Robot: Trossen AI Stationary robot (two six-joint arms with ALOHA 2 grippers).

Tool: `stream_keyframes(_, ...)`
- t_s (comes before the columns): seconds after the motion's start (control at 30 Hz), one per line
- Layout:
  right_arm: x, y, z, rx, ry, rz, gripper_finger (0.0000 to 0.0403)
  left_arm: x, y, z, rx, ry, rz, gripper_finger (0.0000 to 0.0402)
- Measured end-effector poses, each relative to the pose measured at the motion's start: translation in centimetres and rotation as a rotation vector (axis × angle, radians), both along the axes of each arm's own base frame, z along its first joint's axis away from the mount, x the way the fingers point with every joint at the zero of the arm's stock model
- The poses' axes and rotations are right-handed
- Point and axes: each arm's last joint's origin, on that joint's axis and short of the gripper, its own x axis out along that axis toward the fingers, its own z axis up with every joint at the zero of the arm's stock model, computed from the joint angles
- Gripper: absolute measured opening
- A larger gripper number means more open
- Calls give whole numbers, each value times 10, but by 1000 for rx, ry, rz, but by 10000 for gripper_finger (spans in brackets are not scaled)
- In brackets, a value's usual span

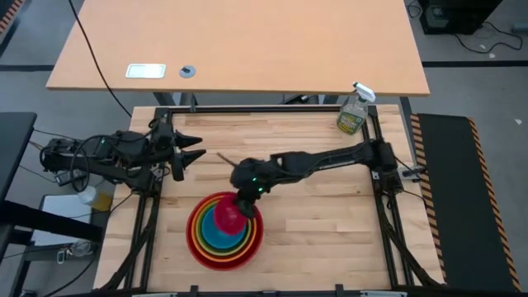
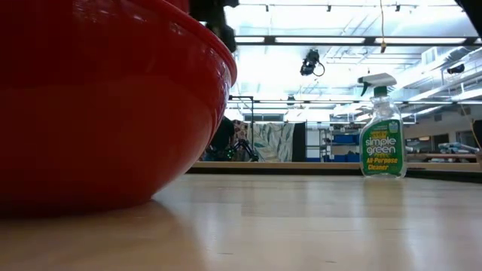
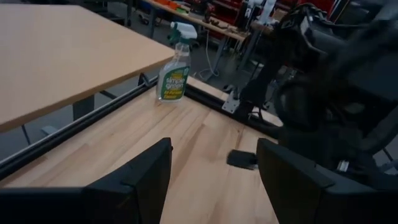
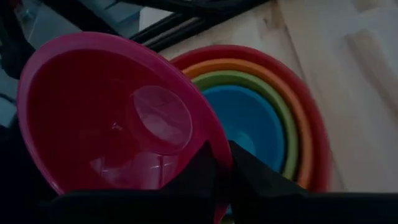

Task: Nest bowls inside each other
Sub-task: Stack the red bowl on top of the blue bowl

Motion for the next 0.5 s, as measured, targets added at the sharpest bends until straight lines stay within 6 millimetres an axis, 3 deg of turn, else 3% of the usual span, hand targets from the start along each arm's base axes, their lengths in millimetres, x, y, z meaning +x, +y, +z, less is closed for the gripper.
stream_keyframes(0.13,14,7,-9,-38,-11,18,32,-4,1,-2,-18,13,4,237)
stream_keyframes(0.5,39,10,-58,-144,35,-24,32,-2,0,-5,-14,52,5,237)
